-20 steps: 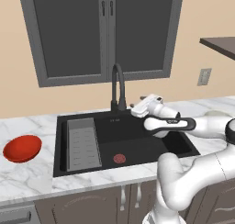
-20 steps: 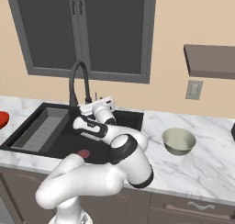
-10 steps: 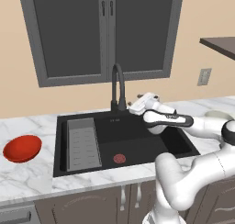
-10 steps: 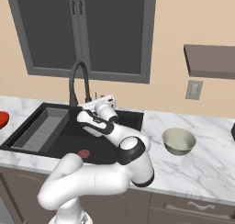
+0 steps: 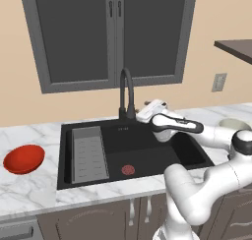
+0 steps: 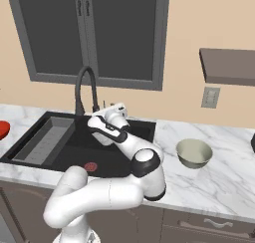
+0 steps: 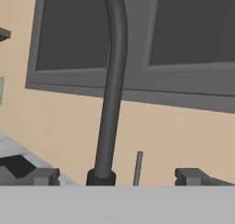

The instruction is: Rinse each bowl for a few seconds and place them down in the sink or on the counter.

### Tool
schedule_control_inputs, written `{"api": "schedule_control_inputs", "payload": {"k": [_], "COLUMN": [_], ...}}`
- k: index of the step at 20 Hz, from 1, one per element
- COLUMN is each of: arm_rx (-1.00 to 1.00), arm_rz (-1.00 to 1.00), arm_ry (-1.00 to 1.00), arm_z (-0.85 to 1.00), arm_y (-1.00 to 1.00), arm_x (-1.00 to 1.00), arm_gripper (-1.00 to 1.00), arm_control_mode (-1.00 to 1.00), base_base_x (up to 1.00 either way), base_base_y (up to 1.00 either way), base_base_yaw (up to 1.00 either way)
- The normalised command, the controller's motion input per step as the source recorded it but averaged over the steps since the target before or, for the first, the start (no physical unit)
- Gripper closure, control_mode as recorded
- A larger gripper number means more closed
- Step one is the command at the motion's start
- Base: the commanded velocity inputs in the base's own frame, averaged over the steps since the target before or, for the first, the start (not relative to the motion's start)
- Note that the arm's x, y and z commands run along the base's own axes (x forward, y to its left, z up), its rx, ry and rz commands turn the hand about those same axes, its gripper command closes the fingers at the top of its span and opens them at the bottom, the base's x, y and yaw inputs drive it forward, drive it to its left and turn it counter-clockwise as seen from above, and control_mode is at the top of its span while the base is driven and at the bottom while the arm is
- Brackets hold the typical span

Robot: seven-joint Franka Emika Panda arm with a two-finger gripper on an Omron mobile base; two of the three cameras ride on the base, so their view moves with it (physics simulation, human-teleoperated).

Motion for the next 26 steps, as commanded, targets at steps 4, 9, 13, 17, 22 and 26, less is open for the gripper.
{"api": "schedule_control_inputs", "payload": {"k": [4, 9, 13, 17, 22, 26], "arm_rx": [0.00, 0.00, 0.01, 0.04, 0.04, 0.03], "arm_rz": [0.03, 0.01, 0.01, 0.02, 0.01, 0.01], "arm_ry": [-0.03, -0.03, 0.00, 0.03, 0.03, 0.02], "arm_z": [-0.09, -0.01, -0.01, -0.05, -0.15, -0.15], "arm_y": [0.13, 0.08, 0.00, -0.02, 0.00, 0.00], "arm_x": [0.01, 0.22, 0.38, 0.37, 0.30, 0.30], "arm_gripper": [-1.00, -1.00, -1.00, -1.00, -1.00, -1.00], "arm_control_mode": [-1.00, -1.00, -1.00, -1.00, -1.00, -1.00], "base_base_x": [0.00, 0.00, 0.00, 0.00, 0.00, 0.00], "base_base_y": [0.00, 0.00, 0.00, 0.00, 0.00, 0.00], "base_base_yaw": [0.00, 0.00, 0.00, 0.00, 0.00, 0.00]}}
